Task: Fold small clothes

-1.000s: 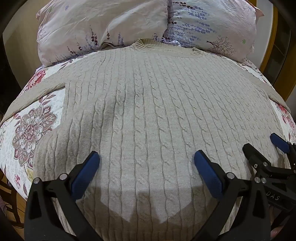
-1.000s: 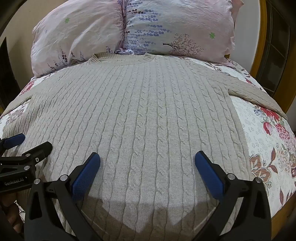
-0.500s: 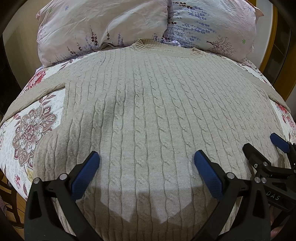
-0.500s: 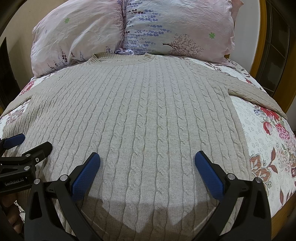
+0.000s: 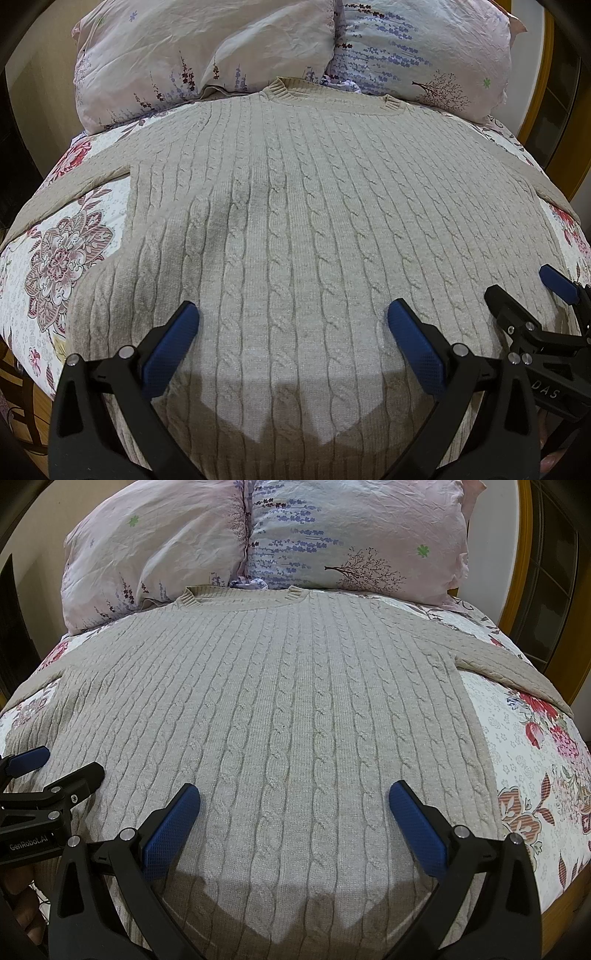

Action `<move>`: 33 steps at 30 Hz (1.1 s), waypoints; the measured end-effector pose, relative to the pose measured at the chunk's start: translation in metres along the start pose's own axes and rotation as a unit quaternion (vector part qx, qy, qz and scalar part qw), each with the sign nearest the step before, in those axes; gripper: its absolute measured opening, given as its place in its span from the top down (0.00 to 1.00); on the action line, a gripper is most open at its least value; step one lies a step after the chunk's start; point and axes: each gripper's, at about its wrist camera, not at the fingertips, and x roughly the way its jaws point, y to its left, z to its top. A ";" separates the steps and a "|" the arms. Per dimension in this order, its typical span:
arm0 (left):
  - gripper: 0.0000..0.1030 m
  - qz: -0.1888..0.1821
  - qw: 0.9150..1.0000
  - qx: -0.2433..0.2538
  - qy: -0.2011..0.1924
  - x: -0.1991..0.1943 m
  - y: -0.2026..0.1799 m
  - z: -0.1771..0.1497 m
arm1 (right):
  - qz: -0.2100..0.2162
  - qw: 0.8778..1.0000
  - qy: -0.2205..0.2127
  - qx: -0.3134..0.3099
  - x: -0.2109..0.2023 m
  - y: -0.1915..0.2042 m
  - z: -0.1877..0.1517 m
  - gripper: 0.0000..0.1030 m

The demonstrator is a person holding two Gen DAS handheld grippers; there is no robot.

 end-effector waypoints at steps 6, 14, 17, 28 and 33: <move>0.02 0.000 1.000 0.000 0.000 0.000 0.000 0.000 | 0.000 1.000 0.000 0.000 0.000 0.000 0.000 0.01; 0.02 0.000 1.000 0.000 0.000 0.000 0.000 0.000 | 0.000 1.000 0.000 0.000 0.000 0.000 0.000 0.01; 0.02 0.000 1.000 0.000 0.000 0.000 0.000 0.000 | 0.000 1.000 0.000 0.000 0.000 0.000 0.000 0.01; 0.02 0.000 1.000 0.001 0.001 0.000 0.000 0.000 | -0.001 1.000 0.009 0.000 -0.002 -0.001 0.003 0.01; 0.02 0.000 1.000 0.003 0.007 -0.003 0.002 0.002 | 0.000 1.000 0.031 -0.001 0.001 -0.002 0.005 0.01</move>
